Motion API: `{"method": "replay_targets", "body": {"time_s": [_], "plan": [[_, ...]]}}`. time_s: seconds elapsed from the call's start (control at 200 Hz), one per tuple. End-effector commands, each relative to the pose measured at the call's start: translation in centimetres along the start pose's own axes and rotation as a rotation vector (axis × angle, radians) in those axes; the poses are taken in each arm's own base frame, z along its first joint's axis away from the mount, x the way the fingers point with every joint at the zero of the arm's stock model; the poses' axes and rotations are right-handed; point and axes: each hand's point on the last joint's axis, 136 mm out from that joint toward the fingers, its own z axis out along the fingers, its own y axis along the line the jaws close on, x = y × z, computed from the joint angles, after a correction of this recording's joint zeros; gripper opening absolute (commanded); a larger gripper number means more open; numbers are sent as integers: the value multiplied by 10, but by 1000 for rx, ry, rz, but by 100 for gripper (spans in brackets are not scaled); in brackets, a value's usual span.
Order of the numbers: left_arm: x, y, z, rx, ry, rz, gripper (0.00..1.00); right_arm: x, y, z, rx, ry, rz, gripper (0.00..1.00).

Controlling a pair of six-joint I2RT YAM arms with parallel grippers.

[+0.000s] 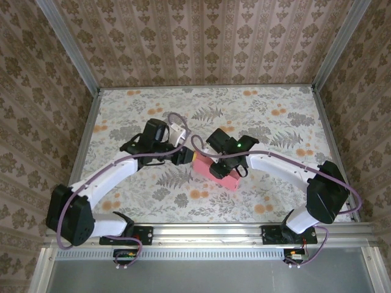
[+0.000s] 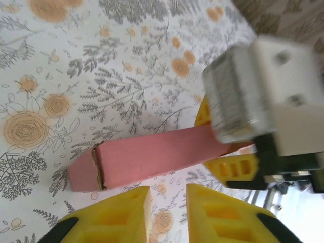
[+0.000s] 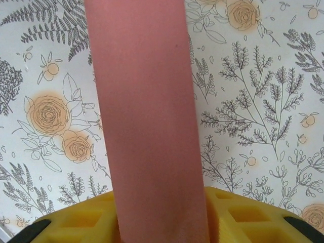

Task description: Fold the paper box

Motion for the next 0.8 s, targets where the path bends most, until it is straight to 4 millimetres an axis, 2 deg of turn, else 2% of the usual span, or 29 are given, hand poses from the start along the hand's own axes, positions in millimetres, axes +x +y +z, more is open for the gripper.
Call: {"method": "replay_targets", "body": {"time_s": [0.0, 0.125, 0.15, 0.36, 0.495, 0.565, 0.675, 0.795], "plan": [[-11, -11, -26, 32, -62, -37, 27, 3, -8, -7, 63, -9, 11, 40], [-13, -10, -56, -3, -130, -60, 27, -7, -18, -16, 129, -39, 8, 35], [-15, -4, -66, -27, -157, -75, 28, -9, -20, -17, 143, -41, 4, 33], [-13, -7, -111, -112, -246, -57, 32, -24, -48, -17, 317, 8, -54, 33], [-8, -4, -125, -156, -271, -75, 32, -34, -68, -7, 481, 77, -123, 32], [-7, 7, -131, -216, -293, -100, 32, -41, -73, 2, 561, 99, -162, 33], [-5, 13, -139, -247, -317, -122, 32, -50, -70, 13, 660, 105, -222, 35], [-5, 18, -145, -264, -336, -140, 32, -59, -56, 22, 718, 77, -258, 38]]}}
